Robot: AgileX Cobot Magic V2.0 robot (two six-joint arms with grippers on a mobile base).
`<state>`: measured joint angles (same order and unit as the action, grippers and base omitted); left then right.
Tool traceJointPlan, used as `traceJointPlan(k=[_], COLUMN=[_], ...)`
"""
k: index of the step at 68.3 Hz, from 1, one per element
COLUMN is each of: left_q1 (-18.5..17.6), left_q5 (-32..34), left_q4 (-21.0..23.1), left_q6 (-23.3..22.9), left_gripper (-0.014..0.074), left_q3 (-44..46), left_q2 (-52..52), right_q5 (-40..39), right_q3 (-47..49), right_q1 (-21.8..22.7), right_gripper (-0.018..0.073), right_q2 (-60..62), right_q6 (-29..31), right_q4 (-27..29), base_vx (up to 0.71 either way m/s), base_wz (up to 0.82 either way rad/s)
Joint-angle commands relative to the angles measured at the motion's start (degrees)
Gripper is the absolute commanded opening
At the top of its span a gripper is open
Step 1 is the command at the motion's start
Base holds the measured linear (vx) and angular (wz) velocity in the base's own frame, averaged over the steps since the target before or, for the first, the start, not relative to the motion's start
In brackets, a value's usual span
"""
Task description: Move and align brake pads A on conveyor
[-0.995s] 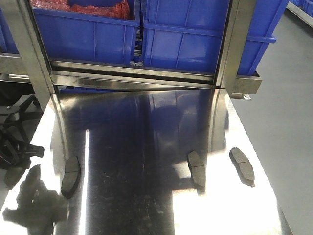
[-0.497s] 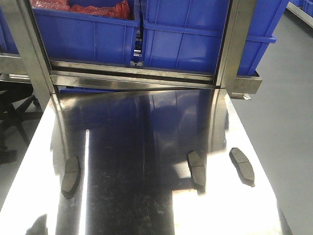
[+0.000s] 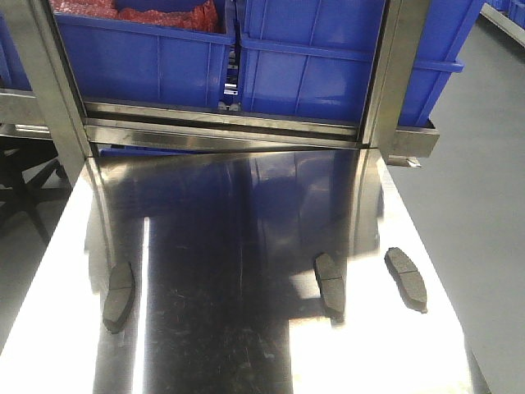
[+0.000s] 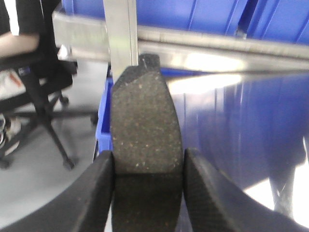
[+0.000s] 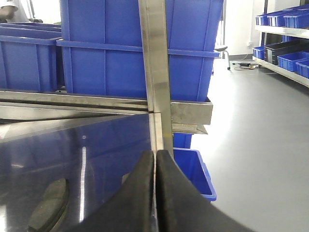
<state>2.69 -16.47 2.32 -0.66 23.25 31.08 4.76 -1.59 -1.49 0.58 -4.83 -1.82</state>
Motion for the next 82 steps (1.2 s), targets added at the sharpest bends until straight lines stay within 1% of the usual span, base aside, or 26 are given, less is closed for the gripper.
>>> traceJointPlan(k=[1, 70, 79, 82], left_q1=[0.1, 0.1, 0.1, 0.1], left_q5=[4.8, 4.9, 4.9, 4.9], left_q4=[0.6, 0.6, 0.6, 0.6], left_q6=[0.0, 0.0, 0.0, 0.0], left_gripper=[0.0104, 0.0104, 0.0104, 0.0104], left_q3=[1.6, 1.6, 1.6, 1.6], left_q2=[-1.5, -1.8, -1.8, -1.8], right_q5=[-4.2, -4.3, -9.3, -8.8], right_q3=[-1.2, -1.2, -0.8, 0.1], right_q1=[0.3, 0.3, 0.3, 0.3], right_gripper=[-0.0008, -0.0008, -0.0007, -0.0007], right_q2=[0.9, 0.9, 0.9, 0.8], right_q6=[0.5, 0.5, 0.4, 0.4], right_q4=[-0.4, -0.4, -0.3, -0.1], base_vx=[0.00, 0.00, 0.00, 0.00], base_wz=[0.00, 0.00, 0.00, 0.00])
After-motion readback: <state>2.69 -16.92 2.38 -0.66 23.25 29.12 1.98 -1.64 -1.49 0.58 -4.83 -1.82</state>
